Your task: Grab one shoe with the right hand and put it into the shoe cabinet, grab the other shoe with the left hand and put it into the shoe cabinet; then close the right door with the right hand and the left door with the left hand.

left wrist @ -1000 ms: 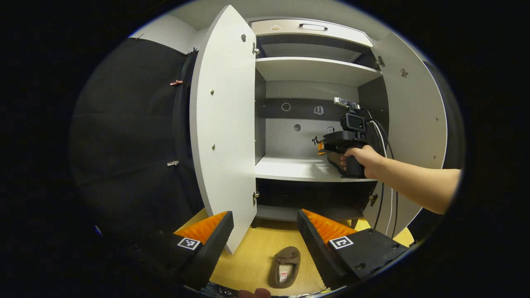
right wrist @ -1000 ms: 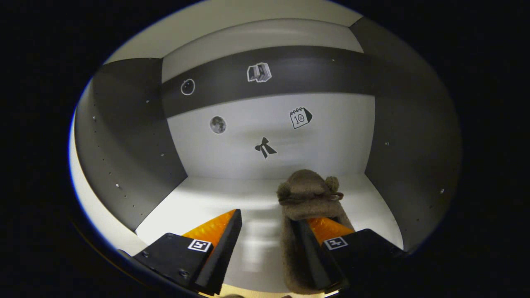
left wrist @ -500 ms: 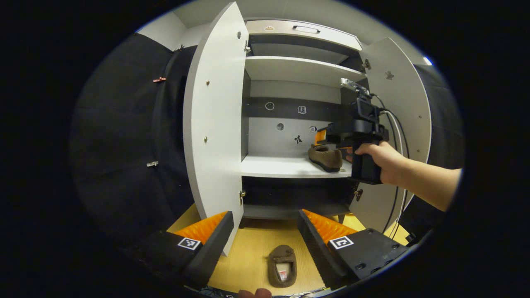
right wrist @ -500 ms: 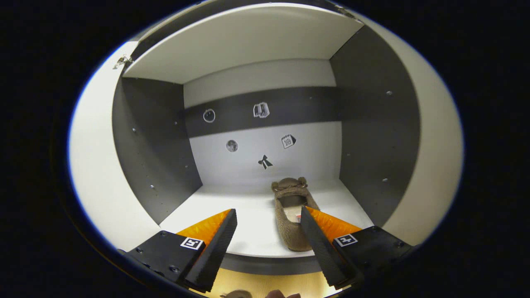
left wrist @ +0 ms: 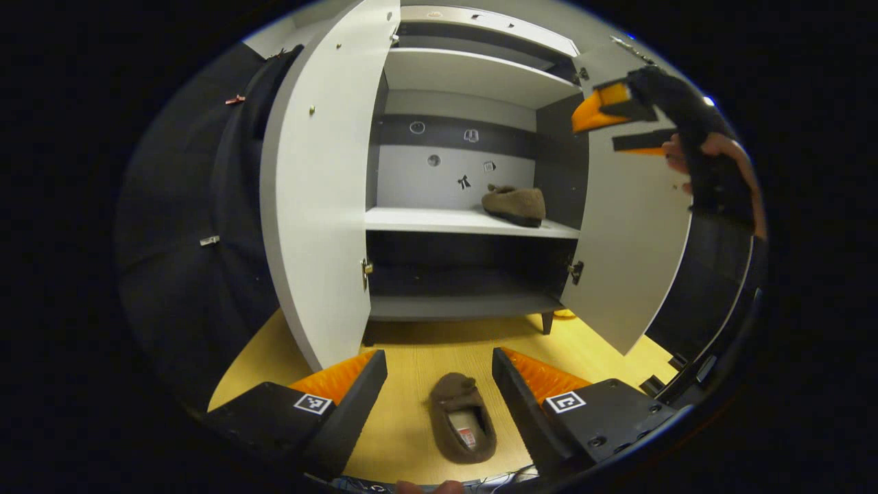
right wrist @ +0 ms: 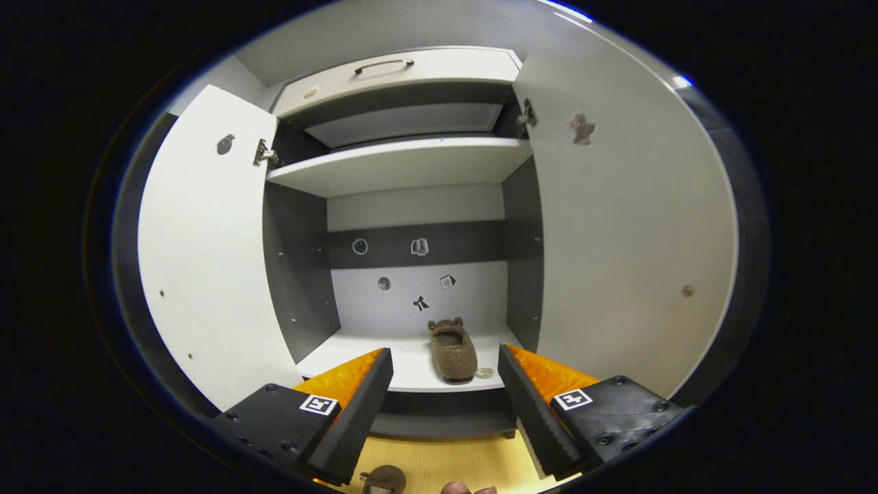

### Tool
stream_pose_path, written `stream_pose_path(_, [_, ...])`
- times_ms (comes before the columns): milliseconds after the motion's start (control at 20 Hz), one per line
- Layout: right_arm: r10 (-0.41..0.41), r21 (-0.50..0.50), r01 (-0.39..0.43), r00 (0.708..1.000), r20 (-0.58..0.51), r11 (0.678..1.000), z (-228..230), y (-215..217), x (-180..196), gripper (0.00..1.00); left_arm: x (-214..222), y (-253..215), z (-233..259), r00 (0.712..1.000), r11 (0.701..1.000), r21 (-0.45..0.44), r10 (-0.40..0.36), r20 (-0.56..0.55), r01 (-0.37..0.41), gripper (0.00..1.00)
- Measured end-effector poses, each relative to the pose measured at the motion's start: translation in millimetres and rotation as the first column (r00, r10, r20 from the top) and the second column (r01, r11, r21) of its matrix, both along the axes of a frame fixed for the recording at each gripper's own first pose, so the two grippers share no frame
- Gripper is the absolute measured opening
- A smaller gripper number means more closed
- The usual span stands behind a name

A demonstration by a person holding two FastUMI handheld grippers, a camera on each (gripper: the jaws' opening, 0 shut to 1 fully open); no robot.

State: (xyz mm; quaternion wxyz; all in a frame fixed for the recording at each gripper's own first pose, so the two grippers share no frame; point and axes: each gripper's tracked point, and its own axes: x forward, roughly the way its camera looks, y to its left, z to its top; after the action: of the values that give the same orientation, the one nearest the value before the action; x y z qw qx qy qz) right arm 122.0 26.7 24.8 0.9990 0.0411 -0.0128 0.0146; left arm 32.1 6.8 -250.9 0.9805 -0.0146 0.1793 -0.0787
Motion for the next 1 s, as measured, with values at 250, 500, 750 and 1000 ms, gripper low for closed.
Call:
stream_pose_path(250, [-0.021, 0.021, 0.021, 1.000, -0.014, 1.000, 4.9, -22.6, -45.3, 0.98, 1.0, -10.2, -88.1, 0.980, 0.999, -0.024, -0.050, -0.190, 0.047, 0.98])
stream_pose_path(500, [-0.033, 0.048, 0.034, 0.999, -0.018, 0.998, 13.4, -41.5, -76.9, 0.98, 24.4, -16.1, -149.6, 0.951, 0.998, -0.061, -0.043, -0.305, 0.025, 0.92])
stream_pose_path(750, [-0.049, 0.054, 0.050, 0.999, -0.016, 0.997, 16.3, -58.4, -91.8, 0.98, 47.0, -19.8, -197.9, 0.926, 0.999, -0.039, -0.035, -0.376, 0.022, 0.86])
stream_pose_path(1000, [-0.087, 0.013, 0.087, 0.996, -0.028, 0.996, 9.7, -81.2, -99.9, 0.98, 74.3, -24.2, -213.3, 0.939, 0.999, -0.004, -0.039, -0.342, 0.040, 0.74])
